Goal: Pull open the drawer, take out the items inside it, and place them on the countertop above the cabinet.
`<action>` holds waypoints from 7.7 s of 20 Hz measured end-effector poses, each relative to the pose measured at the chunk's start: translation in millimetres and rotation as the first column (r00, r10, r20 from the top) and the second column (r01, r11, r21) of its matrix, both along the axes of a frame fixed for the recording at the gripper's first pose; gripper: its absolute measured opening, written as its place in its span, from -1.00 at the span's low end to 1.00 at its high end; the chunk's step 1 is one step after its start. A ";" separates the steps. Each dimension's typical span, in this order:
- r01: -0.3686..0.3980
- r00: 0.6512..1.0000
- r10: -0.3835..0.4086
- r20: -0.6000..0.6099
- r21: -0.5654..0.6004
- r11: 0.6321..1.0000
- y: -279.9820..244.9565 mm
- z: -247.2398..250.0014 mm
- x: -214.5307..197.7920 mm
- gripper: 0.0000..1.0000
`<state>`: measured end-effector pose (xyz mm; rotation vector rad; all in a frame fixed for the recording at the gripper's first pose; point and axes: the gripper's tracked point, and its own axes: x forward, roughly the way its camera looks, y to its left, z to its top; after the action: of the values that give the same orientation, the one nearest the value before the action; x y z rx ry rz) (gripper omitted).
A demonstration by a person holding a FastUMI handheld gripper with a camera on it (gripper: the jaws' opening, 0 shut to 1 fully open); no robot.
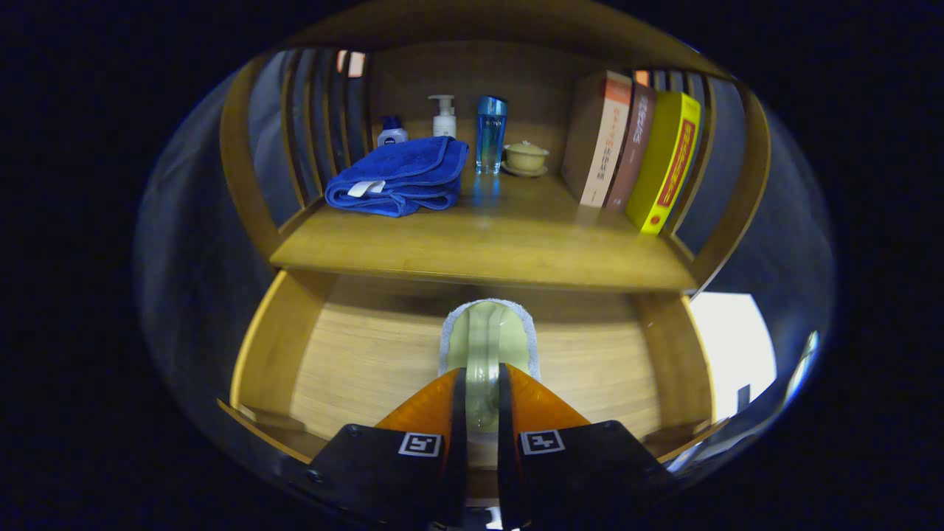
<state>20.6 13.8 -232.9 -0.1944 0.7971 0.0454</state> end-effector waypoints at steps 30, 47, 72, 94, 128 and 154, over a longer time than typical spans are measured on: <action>0.172 0.981 -0.189 0.043 0.264 0.949 -20.6 50.4 151.5 -0.49; 0.132 0.964 -0.195 0.178 0.317 0.939 0.6 75.3 147.7 0.79; 0.037 0.858 -0.104 0.503 0.141 0.989 -6.1 93.1 -125.0 0.98; 0.036 0.908 -0.104 0.406 0.172 0.985 15.8 -19.7 -150.7 0.97; 0.032 0.904 -0.072 0.422 0.100 0.994 17.8 -38.2 -21.7 0.98; 0.039 0.903 -0.097 0.419 0.144 0.989 7.9 -29.4 45.5 0.97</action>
<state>66.1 21.7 -262.3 -0.0456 0.3607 -0.0113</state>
